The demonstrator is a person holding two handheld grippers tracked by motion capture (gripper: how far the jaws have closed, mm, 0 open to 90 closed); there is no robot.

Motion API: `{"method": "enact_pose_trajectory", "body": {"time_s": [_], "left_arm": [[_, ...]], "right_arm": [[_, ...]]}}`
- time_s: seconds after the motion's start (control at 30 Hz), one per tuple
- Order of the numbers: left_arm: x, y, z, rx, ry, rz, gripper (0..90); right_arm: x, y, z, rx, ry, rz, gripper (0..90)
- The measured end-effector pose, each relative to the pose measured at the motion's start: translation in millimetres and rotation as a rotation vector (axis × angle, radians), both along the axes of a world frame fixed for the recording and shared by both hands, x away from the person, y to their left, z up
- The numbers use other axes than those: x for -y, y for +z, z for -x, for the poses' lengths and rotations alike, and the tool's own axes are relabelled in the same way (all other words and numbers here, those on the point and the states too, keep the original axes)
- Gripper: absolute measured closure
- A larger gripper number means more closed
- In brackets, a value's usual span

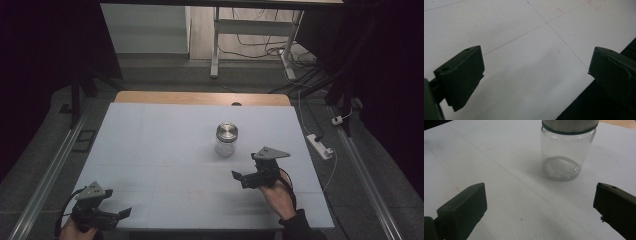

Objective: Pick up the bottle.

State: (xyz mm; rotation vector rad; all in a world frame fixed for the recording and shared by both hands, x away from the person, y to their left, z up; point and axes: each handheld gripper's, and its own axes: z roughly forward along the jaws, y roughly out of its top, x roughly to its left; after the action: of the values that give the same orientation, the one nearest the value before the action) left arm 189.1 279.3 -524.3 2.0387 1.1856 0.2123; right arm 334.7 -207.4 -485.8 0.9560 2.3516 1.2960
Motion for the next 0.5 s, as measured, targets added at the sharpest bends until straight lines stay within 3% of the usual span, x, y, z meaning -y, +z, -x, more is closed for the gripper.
{"method": "enact_pose_trajectory", "body": {"time_s": [0.37,0.5], "left_arm": [[-0.4,-0.3,-0.6,-0.006,0.002,0.002,0.7],[-0.7,-0.3,-0.6,-0.008,0.003,0.006,0.7]], "right_arm": [[-10.3,0.6,-25.6,-0.028,-0.018,-0.011,0.0],[-12.5,-0.5,-36.0,-0.032,-0.034,0.008,0.0]]}}
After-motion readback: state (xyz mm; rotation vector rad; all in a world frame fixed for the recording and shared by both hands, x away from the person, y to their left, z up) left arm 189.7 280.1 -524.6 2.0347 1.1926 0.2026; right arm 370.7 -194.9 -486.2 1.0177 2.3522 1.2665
